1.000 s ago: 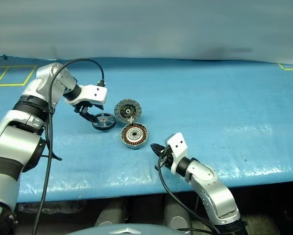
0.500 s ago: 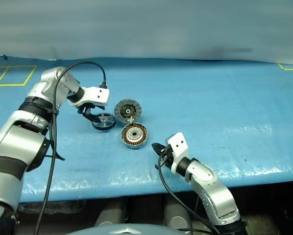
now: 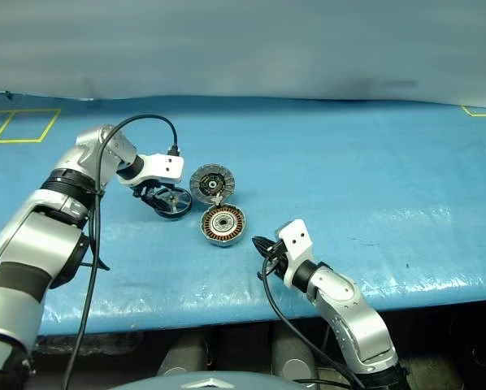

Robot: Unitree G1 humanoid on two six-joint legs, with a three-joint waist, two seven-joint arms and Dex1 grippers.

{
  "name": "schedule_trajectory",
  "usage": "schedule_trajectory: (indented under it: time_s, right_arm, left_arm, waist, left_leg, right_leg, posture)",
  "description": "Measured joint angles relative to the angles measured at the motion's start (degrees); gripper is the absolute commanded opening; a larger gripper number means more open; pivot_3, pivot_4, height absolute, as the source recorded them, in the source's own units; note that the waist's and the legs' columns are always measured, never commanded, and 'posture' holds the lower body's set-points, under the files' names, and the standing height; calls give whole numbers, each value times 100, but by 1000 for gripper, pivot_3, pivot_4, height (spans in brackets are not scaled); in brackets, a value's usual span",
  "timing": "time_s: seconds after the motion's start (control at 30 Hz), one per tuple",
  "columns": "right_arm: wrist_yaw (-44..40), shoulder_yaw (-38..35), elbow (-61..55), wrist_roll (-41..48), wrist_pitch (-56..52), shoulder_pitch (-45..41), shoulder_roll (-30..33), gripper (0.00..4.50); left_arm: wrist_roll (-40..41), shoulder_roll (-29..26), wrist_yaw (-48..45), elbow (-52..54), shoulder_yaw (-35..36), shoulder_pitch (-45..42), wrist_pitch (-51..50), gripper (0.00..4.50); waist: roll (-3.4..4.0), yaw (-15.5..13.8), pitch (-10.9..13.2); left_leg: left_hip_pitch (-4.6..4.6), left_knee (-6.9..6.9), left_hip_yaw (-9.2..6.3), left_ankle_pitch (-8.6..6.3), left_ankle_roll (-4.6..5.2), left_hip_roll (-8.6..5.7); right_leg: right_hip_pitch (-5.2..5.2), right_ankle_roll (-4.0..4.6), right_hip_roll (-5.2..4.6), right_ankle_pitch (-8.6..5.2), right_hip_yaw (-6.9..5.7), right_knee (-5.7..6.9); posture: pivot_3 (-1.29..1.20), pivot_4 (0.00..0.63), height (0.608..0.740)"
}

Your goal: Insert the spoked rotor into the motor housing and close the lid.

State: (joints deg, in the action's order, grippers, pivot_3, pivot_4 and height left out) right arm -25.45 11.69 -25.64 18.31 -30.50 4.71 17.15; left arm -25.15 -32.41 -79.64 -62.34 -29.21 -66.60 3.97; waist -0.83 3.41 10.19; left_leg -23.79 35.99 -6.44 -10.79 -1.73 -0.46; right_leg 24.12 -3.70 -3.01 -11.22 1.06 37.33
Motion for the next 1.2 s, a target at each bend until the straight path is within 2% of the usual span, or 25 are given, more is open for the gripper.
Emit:
schedule_trajectory:
  time_s: [0.3, 0.4, 0.47, 0.53, 0.67, 1.0, 1.13, 1.2]
  right_arm:
    - [95, -3, -1, -6, 16, 75, -48, 0]
    - [142, -3, -2, -12, 25, 80, -83, 0]
    - [159, -3, -2, -13, 27, 81, -86, 0]
    - [163, -3, -2, -16, 35, 82, -89, 0]
    - [163, -3, -2, -17, 47, 82, -90, 0]
    - [176, 2, -1, -54, 58, -67, -122, 0]
    - [181, 28, 5, -139, 155, -179, -177, 0]
    - [170, 63, 34, -160, 178, -249, -214, 0]
  left_arm:
    - [-133, 77, 1, -75, -62, 1, 7, 3282]
    - [-157, 83, 37, -124, -65, 1, 16, 2687]
    - [-174, 82, 60, -141, -61, -4, 17, 2005]
    - [-177, 80, 83, -141, -59, -46, 18, 1602]
    - [-183, 88, 99, -154, -62, -44, 20, 1601]
    - [-70, -74, 87, -7, 58, -45, 202, 1601]
    - [-71, -456, 76, 640, 117, 28, 330, 1601]
    - [23, -695, 27, 1332, 246, 292, 273, 1601]
  waist:
    - [0, 0, 0]
    - [0, 0, 0]
    - [0, -2, 0]
    - [0, -13, 0]
    - [0, -20, 0]
    - [-3, -10, 1]
    - [-2, 1, 1]
    - [-2, 3, 1]
  left_leg:
    - [1, 1, 0, 0, 0, 0]
    - [3, 1, -1, 0, 0, 0]
    - [5, 2, -1, 0, 0, -1]
    - [21, 1, -1, -1, 1, -1]
    - [23, 6, -3, 0, 3, -1]
    - [20, 5, -4, 0, 4, -1]
    - [20, -1, -5, 0, 3, -1]
    - [20, -5, -5, 0, 3, 0]
  right_leg:
    - [-1, -1, 0, 0, 0, 0]
    - [-4, 0, 0, 0, 0, 0]
    - [-6, -1, 0, 0, 0, 1]
    - [-24, 0, 0, 0, 0, -1]
    - [-28, 22, 0, -13, 0, -2]
    - [-25, 14, 0, -8, -1, -2]
    - [-24, 14, -1, -8, -1, -4]
    - [-25, 14, -1, -8, -1, -7]
  posture:
    - [0, 150, 740]
    - [0, 150, 740]
    - [0, 150, 740]
    - [0, 150, 740]
    - [0, 150, 740]
    - [0, 150, 740]
    - [0, 150, 740]
    - [0, 150, 740]
